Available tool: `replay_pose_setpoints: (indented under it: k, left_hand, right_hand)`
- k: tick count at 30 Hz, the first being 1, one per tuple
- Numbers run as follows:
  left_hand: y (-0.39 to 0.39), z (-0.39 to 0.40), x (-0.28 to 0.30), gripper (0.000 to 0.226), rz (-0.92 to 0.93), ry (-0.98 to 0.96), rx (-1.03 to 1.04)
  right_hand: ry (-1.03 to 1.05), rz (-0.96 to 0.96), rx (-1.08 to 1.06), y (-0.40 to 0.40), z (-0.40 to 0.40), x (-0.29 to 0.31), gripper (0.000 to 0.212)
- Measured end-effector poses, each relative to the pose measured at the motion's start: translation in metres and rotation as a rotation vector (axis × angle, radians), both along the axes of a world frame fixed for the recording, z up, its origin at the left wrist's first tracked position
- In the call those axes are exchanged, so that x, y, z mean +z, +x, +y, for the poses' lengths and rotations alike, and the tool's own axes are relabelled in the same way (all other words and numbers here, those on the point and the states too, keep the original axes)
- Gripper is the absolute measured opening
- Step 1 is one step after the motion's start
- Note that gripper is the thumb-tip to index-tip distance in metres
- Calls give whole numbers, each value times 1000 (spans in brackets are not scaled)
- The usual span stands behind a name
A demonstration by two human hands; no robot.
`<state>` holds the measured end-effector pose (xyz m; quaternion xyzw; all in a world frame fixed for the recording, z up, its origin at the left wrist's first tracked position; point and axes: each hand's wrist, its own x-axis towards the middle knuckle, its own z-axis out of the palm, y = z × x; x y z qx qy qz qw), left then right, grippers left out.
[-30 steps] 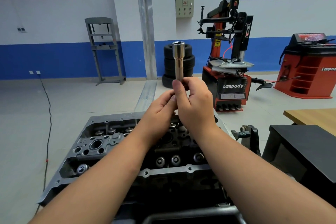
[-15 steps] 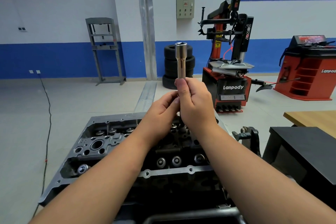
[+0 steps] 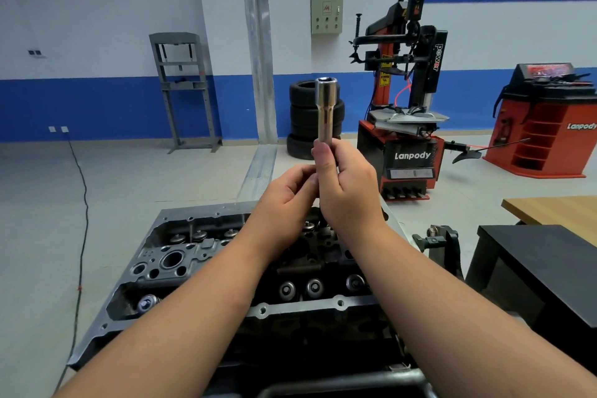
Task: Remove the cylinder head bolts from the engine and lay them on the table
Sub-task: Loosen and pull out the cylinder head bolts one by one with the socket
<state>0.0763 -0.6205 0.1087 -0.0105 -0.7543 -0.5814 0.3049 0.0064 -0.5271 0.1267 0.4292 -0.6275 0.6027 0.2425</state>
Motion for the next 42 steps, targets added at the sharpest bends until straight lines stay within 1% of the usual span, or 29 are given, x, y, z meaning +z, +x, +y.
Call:
replay_pose_setpoints:
  k: [2,4,6,8,10,14,16,19,22,26,29,31,34,35,39,42]
  left_hand:
    - [0,-1,-1,33,-6,-21,18]
    - [-1,-1,-3,36,4,3,20]
    - [-1,-1,-3,32,0,23,4]
    - [-1,-1,-2,30,-18,13,-17]
    - [-1,0,-2,32,-26,-9,-26]
    - [1,0,0,28,-19,-36,1]
    - [0,-1,0,26,-16,-40,-1]
    - [1,0,0,20,-20,-13,-33]
    - [1,3,0,25,-43,25,-42]
    - [1,0,-1,25,-44,-28,-1]
    - [0,-2,-2,23,-28,-10,25]
    - [-1,-2,-3,24,-10,31,29]
    - [0,0,-2,26,-15,38,7]
    - [0,1,-1,26,-20,28,-1]
    - [2,2,1,20,-26,-20,14]
    - [2,1,1,19,-19,-15,25]
  right_hand:
    - [-36,-1,-2,1,1,0,17]
    - [-66,17,-31,0,1,0,17]
    - [-59,28,-25,-1,1,0,14]
    - [-16,18,-8,-1,-1,-1,20]
    - [11,11,-2,-1,-2,-1,21]
    - [-31,2,13,0,-1,0,10]
    - [-57,35,-7,0,0,0,13]
    - [-39,55,0,0,0,0,10]
    - [3,22,12,0,-1,0,16]
    - [-24,-15,30,1,-1,0,15]
    - [-69,6,-1,1,1,0,18]
    - [-53,24,-1,1,0,-1,15]
    - [-11,14,-11,0,-2,-2,30]
    - [-12,7,-20,-1,-2,-2,32]
    - [-15,-16,2,0,0,0,17]
    - [-39,-36,20,2,1,0,20]
